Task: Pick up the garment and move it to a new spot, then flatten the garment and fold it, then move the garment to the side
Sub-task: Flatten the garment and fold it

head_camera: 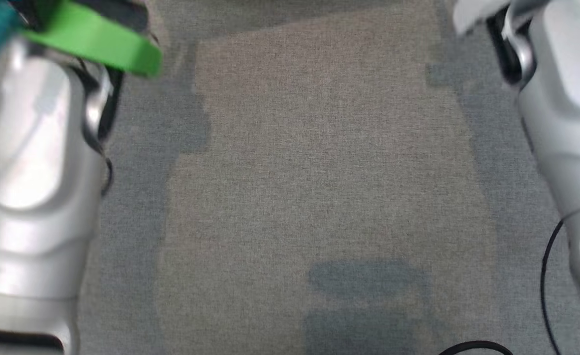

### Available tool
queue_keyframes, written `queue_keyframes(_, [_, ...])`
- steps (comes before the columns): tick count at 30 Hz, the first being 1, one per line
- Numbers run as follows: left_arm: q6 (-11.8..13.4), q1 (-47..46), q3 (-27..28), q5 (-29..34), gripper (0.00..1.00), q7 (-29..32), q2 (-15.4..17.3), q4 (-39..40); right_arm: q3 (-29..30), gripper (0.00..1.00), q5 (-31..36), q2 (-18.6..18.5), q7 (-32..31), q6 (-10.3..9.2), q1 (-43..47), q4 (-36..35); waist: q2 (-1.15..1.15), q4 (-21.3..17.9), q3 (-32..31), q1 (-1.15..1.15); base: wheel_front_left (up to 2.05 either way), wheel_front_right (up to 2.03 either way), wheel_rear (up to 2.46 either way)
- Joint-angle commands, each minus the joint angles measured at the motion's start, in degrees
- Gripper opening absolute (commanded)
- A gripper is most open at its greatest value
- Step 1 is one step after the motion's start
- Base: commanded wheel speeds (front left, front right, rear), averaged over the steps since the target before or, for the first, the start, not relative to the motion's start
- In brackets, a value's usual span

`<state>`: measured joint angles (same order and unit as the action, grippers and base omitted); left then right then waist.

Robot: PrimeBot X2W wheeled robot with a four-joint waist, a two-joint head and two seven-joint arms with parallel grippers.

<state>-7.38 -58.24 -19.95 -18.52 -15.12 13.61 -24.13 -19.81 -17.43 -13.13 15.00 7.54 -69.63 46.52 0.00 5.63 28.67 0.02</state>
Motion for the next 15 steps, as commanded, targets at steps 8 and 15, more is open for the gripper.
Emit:
queue_keyframes(8, [-0.1,23.8,1.2,-4.4,0.00,0.0,-4.2,0.5,-6.8,0.00,-11.9,-2.9,0.2,-0.12,21.9,-0.2,0.00,-0.2,-6.4,-0.02,0.00,0.00,0.00])
queue_keyframes(15, [0.0,39.8,3.9,-5.5,0.00,0.0,-5.6,-0.8,-10.4,0.00,-19.0,-5.1,0.0,-0.15,37.4,-3.2,0.00,-0.9,-15.1,-0.02,0.00,0.00,0.00])
